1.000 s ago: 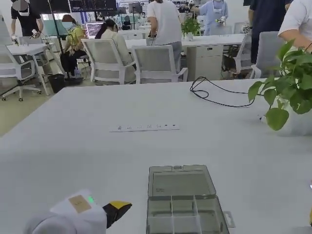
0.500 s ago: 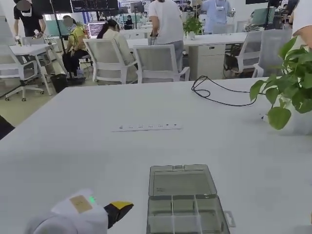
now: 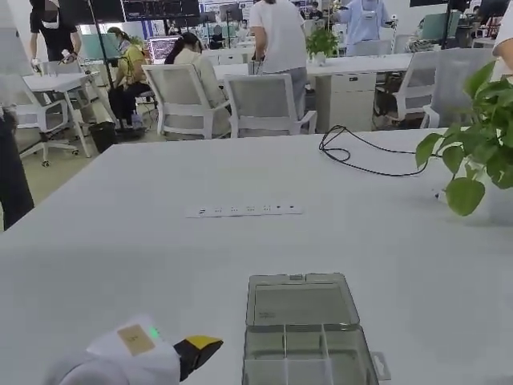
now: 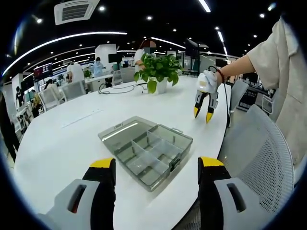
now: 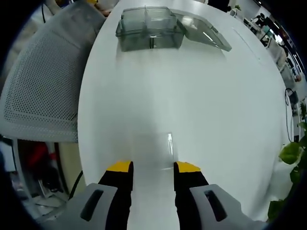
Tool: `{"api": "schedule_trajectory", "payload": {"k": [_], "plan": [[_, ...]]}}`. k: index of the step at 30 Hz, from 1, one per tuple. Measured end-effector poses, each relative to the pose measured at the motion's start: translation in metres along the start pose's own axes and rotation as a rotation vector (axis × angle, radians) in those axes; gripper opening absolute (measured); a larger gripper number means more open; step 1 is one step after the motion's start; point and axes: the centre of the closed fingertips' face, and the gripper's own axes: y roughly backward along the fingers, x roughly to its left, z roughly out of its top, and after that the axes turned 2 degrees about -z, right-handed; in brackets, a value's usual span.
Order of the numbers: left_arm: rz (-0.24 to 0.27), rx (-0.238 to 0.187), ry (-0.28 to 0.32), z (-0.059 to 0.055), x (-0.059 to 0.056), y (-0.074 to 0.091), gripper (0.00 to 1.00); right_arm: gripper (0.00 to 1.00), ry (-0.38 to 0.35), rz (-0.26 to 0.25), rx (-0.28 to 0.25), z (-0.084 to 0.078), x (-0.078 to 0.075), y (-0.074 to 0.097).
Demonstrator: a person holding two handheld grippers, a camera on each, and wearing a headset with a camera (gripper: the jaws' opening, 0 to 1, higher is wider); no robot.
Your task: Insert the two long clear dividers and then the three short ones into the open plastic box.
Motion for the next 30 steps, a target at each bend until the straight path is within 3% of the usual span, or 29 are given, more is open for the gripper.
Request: {"api": "schedule_trajectory", "payload": {"k": [15, 22, 30], "plan": [[-0.011, 0.002, -0.004, 0.001, 0.000, 0.002, 0.67, 0.32, -0.038, -0.033, -0.012, 0.001, 0.001, 0.000], [-0.011, 0.006, 0.012, -0.002, 0.001, 0.003, 0.65, 0.32, -0.017, -0.139, -0.035, 0.011, -0.010, 0.006], [-0.005, -0.024, 0.088, -0.001, 0.004, 0.004, 0.61, 0.32, 0.000, -0.264, -0.144, 0.056, -0.018, 0.031]]}}
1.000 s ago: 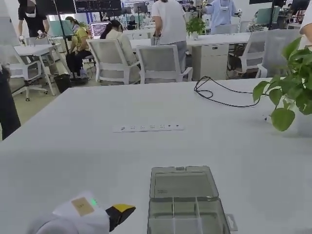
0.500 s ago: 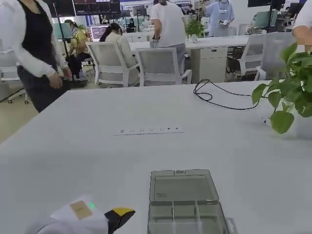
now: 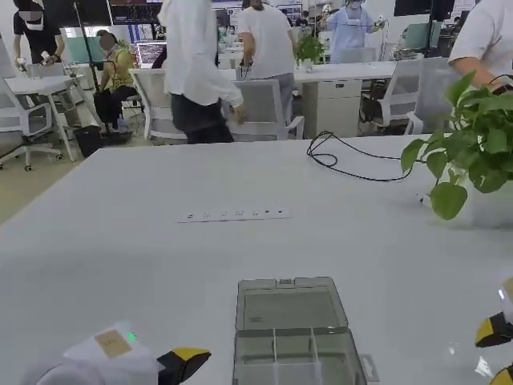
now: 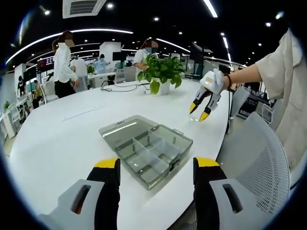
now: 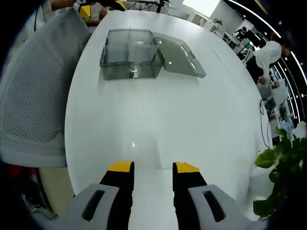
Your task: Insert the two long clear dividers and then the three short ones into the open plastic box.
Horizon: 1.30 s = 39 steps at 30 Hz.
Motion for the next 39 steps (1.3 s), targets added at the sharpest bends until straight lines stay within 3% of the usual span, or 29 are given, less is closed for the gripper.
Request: {"api": "schedule_trajectory", "payload": {"k": [3, 10, 17, 25, 33, 39], "plan": [[0.000, -0.010, 0.025, 0.001, 0.001, -0.001, 0.59, 0.32, 0.015, -0.027, -0.039, 0.009, -0.008, 0.000], [-0.011, -0.062, 0.100, 0.011, -0.001, -0.003, 0.54, 0.32, 0.077, -0.083, -0.153, 0.059, -0.011, 0.006], [-0.026, -0.095, 0.137, 0.019, -0.003, -0.006, 0.50, 0.32, 0.141, -0.097, -0.254, 0.119, -0.001, 0.009], [-0.050, -0.129, 0.182, 0.027, -0.004, -0.008, 0.38, 0.32, 0.195, -0.108, -0.349, 0.178, 0.012, 0.009], [-0.056, -0.170, 0.271, 0.034, -0.001, -0.008, 0.27, 0.32, 0.227, -0.120, -0.427, 0.223, 0.020, 0.013], [-0.064, -0.216, 0.360, 0.038, 0.003, -0.008, 0.20, 0.32, 0.245, -0.127, -0.457, 0.242, 0.026, 0.013]]}}
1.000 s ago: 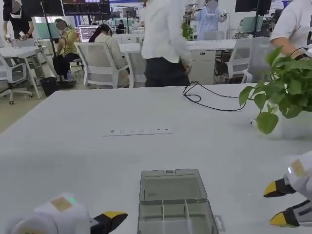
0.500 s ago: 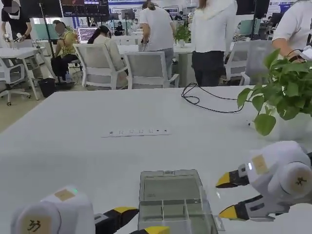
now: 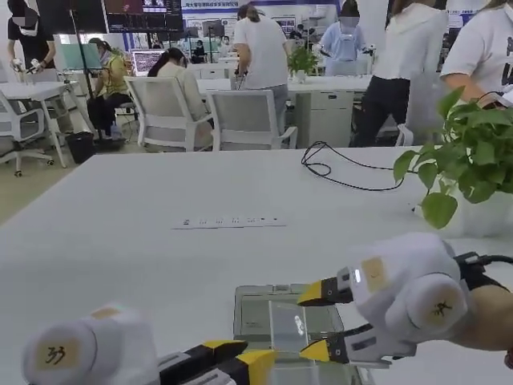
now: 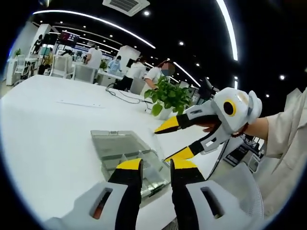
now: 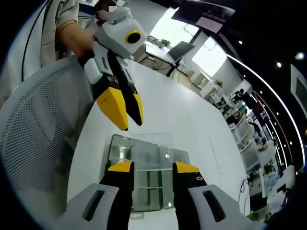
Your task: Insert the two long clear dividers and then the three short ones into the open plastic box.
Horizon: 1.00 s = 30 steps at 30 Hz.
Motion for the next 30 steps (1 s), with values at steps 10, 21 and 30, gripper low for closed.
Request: {"api": "schedule_trajectory", "payload": {"k": [10, 21, 30], "plan": [[-0.008, 0.004, 0.049, -0.001, 0.002, -0.002, 0.07, 0.32, 0.007, 0.001, -0.051, 0.021, 0.006, -0.006], [-0.017, 0.002, 0.141, -0.002, 0.003, -0.001, 0.00, 0.32, 0.015, -0.014, -0.055, 0.026, 0.008, -0.009], [-0.011, 0.017, 0.275, -0.005, 0.005, -0.002, 0.00, 0.32, 0.028, -0.033, -0.044, 0.025, 0.009, -0.009]]}}
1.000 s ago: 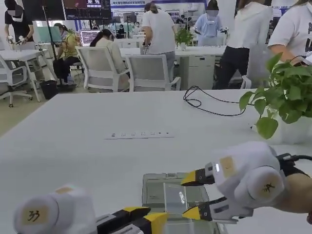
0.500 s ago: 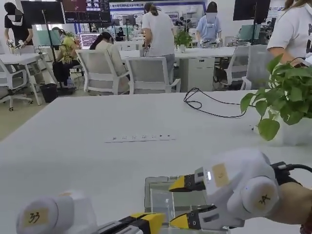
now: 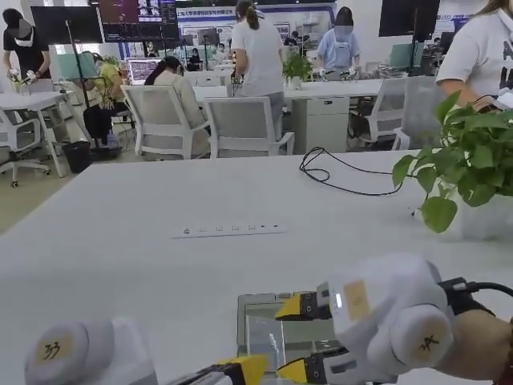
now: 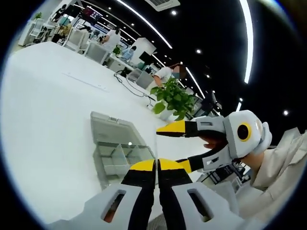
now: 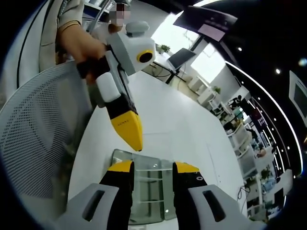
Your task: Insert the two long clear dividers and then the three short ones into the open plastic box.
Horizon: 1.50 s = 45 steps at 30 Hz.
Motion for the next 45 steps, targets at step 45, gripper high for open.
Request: {"api": "schedule_trajectory", "payload": {"k": [45], "plan": [[0.051, 0.255, -0.695, -0.027, 0.002, 0.017, 0.00, 0.37, -0.347, 0.186, -0.126, 0.016, 0.017, 0.020]]}}
